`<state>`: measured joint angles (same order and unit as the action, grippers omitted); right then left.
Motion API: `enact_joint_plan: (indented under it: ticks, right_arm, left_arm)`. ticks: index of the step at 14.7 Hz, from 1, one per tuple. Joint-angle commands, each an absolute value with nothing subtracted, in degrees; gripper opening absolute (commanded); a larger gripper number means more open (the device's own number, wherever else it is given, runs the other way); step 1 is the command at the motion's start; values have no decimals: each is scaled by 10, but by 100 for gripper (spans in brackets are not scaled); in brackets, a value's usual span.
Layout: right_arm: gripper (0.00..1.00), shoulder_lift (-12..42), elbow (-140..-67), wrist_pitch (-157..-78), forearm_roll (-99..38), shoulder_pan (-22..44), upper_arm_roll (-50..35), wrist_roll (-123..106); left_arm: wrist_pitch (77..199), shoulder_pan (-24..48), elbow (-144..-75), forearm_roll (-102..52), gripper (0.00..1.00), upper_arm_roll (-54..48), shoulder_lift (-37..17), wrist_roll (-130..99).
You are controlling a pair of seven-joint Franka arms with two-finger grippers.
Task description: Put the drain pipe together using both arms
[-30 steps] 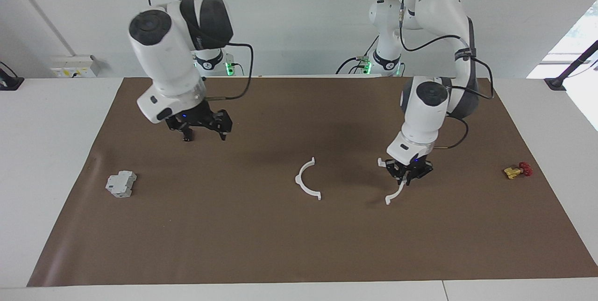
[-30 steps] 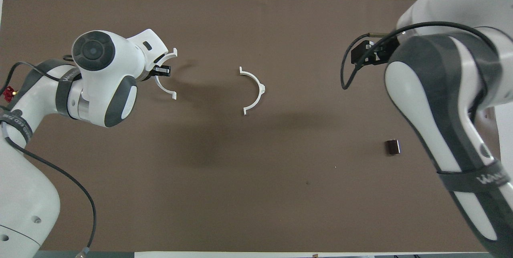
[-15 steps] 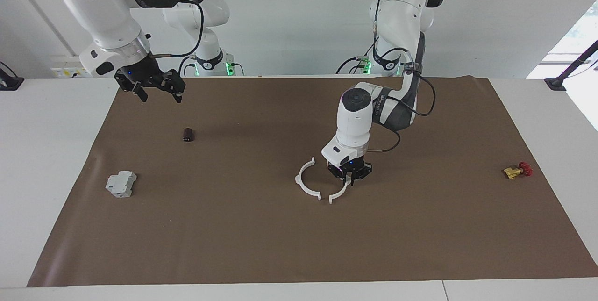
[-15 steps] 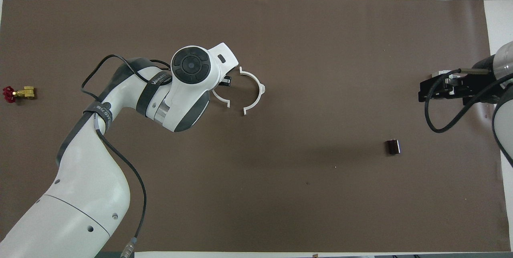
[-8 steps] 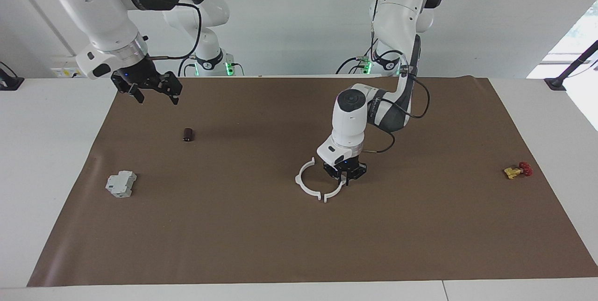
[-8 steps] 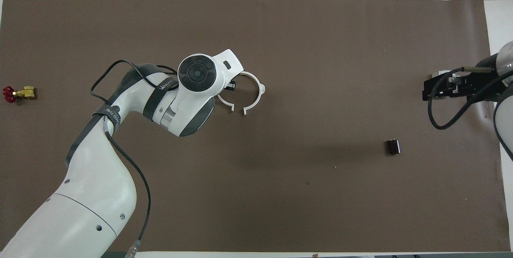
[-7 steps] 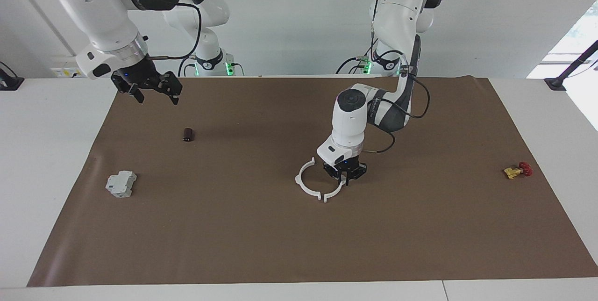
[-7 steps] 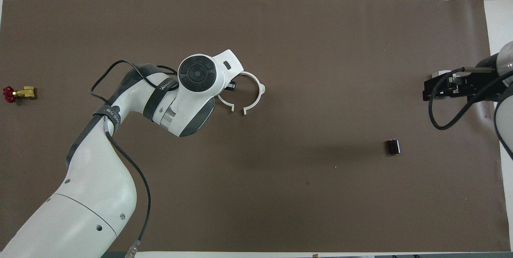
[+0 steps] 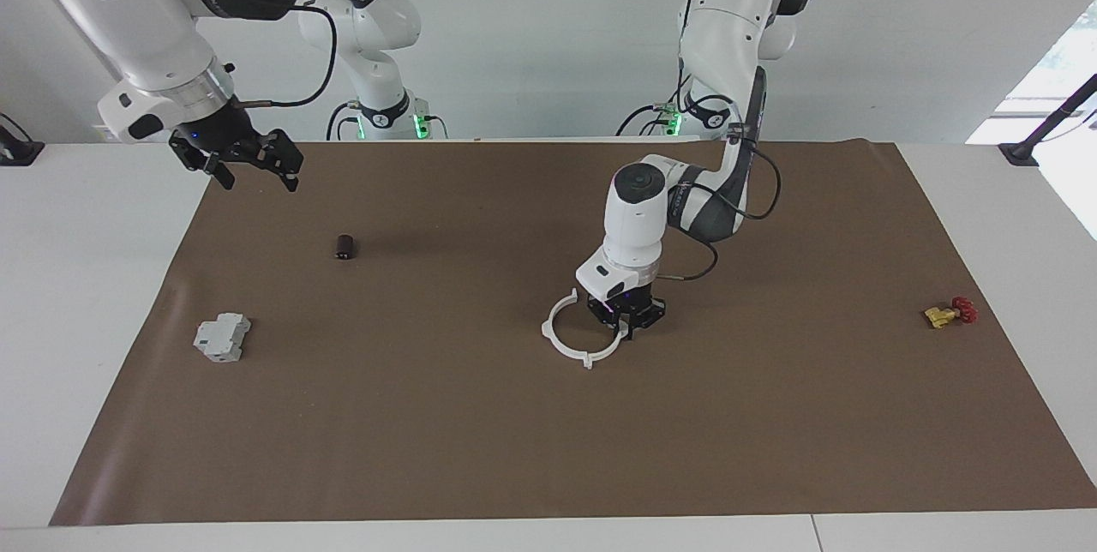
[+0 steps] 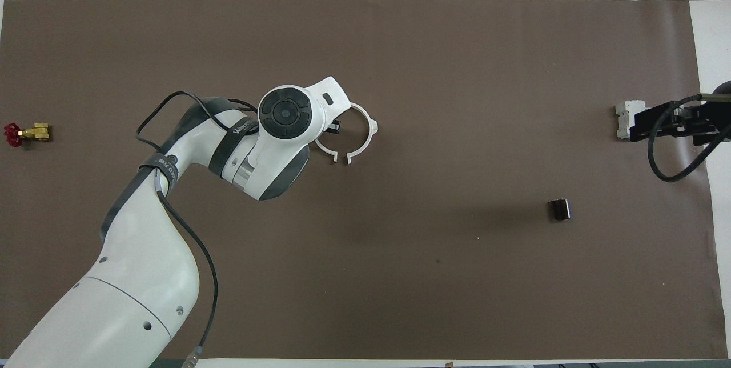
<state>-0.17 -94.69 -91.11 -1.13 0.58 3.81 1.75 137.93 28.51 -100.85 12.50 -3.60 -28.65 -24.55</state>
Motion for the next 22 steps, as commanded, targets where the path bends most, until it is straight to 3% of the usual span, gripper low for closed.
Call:
enact_joint_plan:
  ticks: [1,22]
  right_arm:
    - [100,-2,-940,-905,-11,4,36,3]
    - [100,-13,-938,-902,-15,3,35,-1]
  left_arm:
    - [1384,303,-1030,135,0,-31,-275,-277]
    - [1388,303,-1027,134,0,-31,-274,-298]
